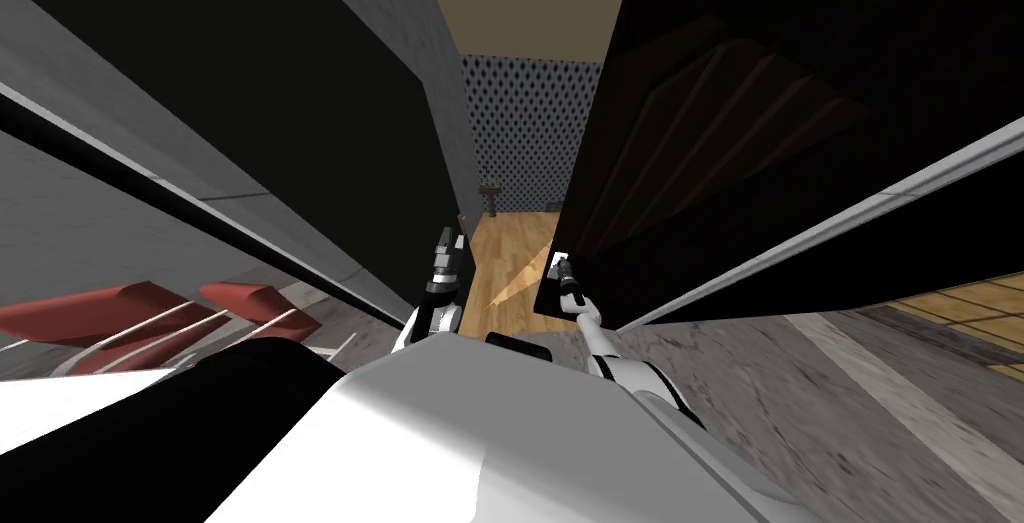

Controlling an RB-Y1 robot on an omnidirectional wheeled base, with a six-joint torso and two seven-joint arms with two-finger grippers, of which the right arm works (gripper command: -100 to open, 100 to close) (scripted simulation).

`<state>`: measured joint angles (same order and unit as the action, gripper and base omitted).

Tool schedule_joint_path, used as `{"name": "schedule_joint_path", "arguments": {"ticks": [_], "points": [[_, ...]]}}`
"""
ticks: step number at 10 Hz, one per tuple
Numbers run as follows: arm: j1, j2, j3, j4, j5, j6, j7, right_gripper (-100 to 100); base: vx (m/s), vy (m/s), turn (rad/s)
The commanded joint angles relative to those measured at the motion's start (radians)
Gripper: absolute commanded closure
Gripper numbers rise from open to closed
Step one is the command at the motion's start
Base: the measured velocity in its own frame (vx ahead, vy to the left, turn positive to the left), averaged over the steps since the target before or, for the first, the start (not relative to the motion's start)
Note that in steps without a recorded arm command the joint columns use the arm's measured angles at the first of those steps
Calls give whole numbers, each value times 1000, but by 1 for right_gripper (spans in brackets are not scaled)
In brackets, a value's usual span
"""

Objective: Push the door open

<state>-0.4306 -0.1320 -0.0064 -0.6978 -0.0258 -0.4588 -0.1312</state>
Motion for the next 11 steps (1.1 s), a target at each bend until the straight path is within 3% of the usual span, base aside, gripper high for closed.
{"name": "schedule_joint_path", "arguments": {"ticks": [1,2,6,11], "points": [[10,-22,-29,-15,-8,4,6,100,198,147,-57],[10,-22,-29,-15,-8,4,6,100,120,109,-57],[12,-38,-90,-4,-24,4,30,100,162,155,-82],[14,-52,-142,6,-37,3,50,100,172,119,-68]]}}
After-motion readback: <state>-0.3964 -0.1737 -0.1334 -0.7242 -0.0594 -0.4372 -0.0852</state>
